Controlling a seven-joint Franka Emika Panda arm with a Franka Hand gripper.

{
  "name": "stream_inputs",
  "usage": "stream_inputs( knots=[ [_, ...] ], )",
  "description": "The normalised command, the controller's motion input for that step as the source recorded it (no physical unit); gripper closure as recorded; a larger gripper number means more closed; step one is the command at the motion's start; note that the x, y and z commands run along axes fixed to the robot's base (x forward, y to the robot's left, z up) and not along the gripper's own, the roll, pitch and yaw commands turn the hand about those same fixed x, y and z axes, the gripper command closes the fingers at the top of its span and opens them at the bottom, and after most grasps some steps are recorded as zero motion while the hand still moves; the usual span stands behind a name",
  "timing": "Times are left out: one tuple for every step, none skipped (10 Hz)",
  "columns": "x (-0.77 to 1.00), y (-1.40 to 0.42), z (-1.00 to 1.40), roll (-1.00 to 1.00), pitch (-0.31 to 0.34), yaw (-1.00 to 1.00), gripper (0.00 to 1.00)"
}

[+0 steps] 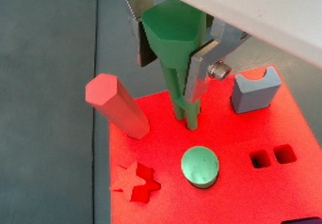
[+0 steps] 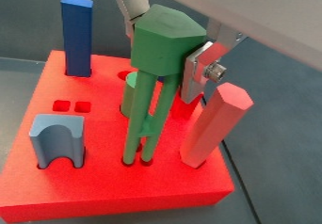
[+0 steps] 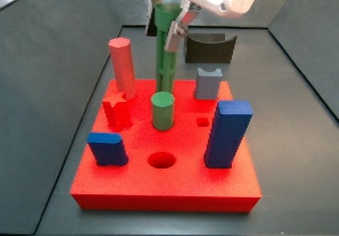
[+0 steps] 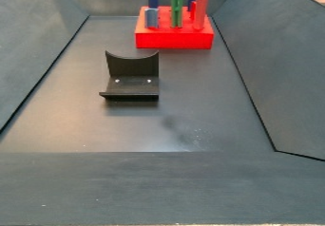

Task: Pick up the 3 prong object. Move up. Rotate the 3 prong object. Place the 3 prong object on the fixture. Regrasp the 3 prong object. Move to above the board. Insert the 3 prong object.
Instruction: Insert the 3 prong object.

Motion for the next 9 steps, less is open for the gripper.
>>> stream_inputs(
  knots=[
    [0.00,0.16,-0.31,-0.03,0.024,-0.29,1.00],
    [0.00,0.11,-0.32,-0.04,0.014,-0.31,1.00],
    [0.00,0.06,-0.46,-0.06,0.000,-0.31,1.00],
    [0.00,0.04,-0.47,-0.04,0.000,-0.23,1.00],
    [0.00,0.02,-0.39,-0.02,-0.004,-0.16,1.00],
    [0.00,0.02,-0.29,-0.02,-0.043,-0.07,1.00],
    [-0.02,0.00,0.00,0.00,-0.029,-0.01,1.00],
    [0.00,0.00,0.00,0.01,0.000,0.00,1.00],
    [0.00,0.00,0.00,0.00,0.000,0.00,1.00]
  ],
)
